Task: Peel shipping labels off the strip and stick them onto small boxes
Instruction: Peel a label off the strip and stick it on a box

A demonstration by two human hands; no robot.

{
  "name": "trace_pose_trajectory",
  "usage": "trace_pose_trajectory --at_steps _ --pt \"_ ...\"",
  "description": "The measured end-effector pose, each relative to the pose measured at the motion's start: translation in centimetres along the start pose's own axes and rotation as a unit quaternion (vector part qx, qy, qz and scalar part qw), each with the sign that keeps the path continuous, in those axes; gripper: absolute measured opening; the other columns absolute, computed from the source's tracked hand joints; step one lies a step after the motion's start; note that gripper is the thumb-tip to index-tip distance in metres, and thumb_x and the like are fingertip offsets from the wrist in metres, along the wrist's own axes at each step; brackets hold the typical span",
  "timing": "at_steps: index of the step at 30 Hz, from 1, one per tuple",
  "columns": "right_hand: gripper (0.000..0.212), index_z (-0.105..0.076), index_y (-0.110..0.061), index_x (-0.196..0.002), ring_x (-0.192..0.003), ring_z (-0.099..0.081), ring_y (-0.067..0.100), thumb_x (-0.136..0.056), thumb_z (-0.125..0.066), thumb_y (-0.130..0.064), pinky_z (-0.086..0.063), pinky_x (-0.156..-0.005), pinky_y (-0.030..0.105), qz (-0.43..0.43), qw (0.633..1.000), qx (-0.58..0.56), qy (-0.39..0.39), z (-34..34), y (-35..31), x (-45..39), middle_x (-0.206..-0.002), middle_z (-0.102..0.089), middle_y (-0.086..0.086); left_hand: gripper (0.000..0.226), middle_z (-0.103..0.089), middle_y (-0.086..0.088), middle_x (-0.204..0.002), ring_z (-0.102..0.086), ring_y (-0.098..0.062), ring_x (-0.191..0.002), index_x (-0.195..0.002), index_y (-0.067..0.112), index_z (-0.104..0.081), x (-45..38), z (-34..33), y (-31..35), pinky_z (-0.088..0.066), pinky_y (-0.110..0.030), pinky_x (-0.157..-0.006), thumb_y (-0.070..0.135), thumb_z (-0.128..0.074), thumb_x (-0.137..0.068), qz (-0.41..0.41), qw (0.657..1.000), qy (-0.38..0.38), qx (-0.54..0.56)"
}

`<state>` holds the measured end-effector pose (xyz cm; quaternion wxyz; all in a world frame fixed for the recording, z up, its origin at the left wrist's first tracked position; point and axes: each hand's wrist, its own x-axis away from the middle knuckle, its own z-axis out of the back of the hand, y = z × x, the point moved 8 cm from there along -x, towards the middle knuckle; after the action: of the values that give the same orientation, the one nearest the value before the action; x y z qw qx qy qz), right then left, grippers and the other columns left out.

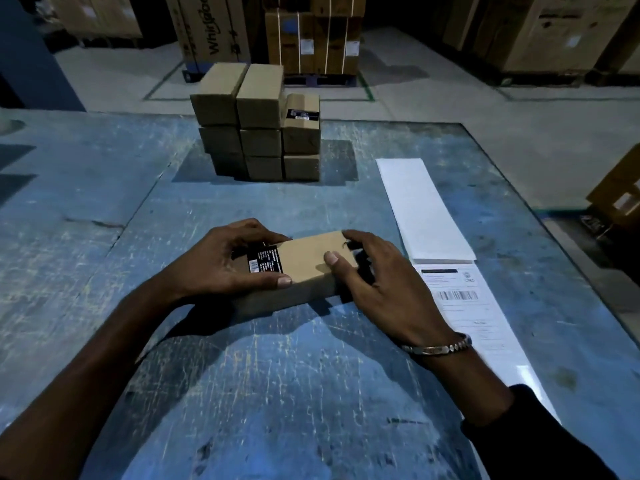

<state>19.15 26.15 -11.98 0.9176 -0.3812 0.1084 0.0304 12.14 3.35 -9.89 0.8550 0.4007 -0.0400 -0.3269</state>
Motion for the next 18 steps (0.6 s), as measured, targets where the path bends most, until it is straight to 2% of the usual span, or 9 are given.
trace_pose_trajectory --at_steps 2,5,8,11,14,18 --pt "0.076 -0.038 -0.042 -0.16 -0.138 -0.049 0.007 -0.095 -0.052 -0.078 -0.047 -0.112 0.038 -0.015 0.999 0.001 -0.03 -0.6 -0.1 0.3 -0.156 -0.052 -0.013 0.064 -0.067 0.013 -0.116 -0.07 -0.01 -0.111 -0.133 0.032 -0.073 0.1 -0.2 0.0 -0.058 -0.03 -0.093 0.058 -0.086 -0.076 -0.011 1.0 -0.003 -0.007" --pt "0.093 -0.023 -0.045 -0.166 -0.143 -0.04 0.005 -0.088 -0.059 -0.081 -0.041 -0.118 0.04 -0.014 0.998 0.003 -0.056 -1.1 -0.4 1.0 -0.162 -0.043 -0.013 0.074 -0.065 0.011 -0.122 -0.069 -0.011 -0.117 -0.141 0.03 -0.068 0.6 -0.6 0.1 -0.056 -0.028 -0.096 0.058 -0.087 -0.075 -0.018 1.0 -0.017 0.0" --pt "0.098 -0.032 -0.044 -0.158 -0.139 -0.049 0.009 -0.077 -0.076 -0.08 -0.048 -0.114 0.042 -0.016 0.999 -0.027 -0.037 -0.7 -0.5 2.0 -0.151 -0.048 -0.014 0.081 -0.064 0.011 -0.125 -0.067 -0.01 -0.121 -0.145 0.029 -0.064 1.1 -0.6 0.4 -0.053 -0.024 -0.101 0.051 -0.092 -0.072 -0.014 0.999 -0.035 0.004" --pt "0.093 -0.039 -0.045 -0.139 -0.127 -0.06 0.013 -0.066 -0.087 -0.079 -0.059 -0.097 0.046 -0.027 0.995 -0.086 -0.048 -0.5 0.0 1.9 -0.139 -0.054 -0.013 0.086 -0.064 0.016 -0.123 -0.067 -0.008 -0.119 -0.144 0.03 -0.065 1.3 -0.8 0.9 -0.051 -0.02 -0.097 0.061 -0.091 -0.069 -0.022 0.999 -0.04 -0.024" --pt "0.1 -0.036 -0.053 -0.142 -0.125 -0.06 0.013 -0.061 -0.09 -0.078 -0.058 -0.098 0.046 -0.019 0.993 -0.075 -0.086 -1.3 -0.6 2.0 -0.138 -0.056 -0.015 0.085 -0.064 0.018 -0.122 -0.067 -0.005 -0.117 -0.141 0.03 -0.066 1.5 -0.9 1.2 -0.053 -0.021 -0.095 0.062 -0.094 -0.068 -0.021 0.997 -0.056 -0.049" --pt "0.079 -0.052 -0.046 -0.131 -0.11 -0.064 0.004 -0.067 -0.097 -0.06 -0.061 -0.085 0.041 0.04 0.99 -0.079 -0.109 -1.7 -2.2 2.5 -0.123 -0.062 -0.023 0.082 -0.066 0.017 -0.123 -0.066 -0.003 -0.118 -0.14 0.031 -0.066 3.5 -0.6 1.5 -0.055 -0.027 -0.098 0.053 -0.097 -0.068 -0.005 0.996 -0.063 -0.059"
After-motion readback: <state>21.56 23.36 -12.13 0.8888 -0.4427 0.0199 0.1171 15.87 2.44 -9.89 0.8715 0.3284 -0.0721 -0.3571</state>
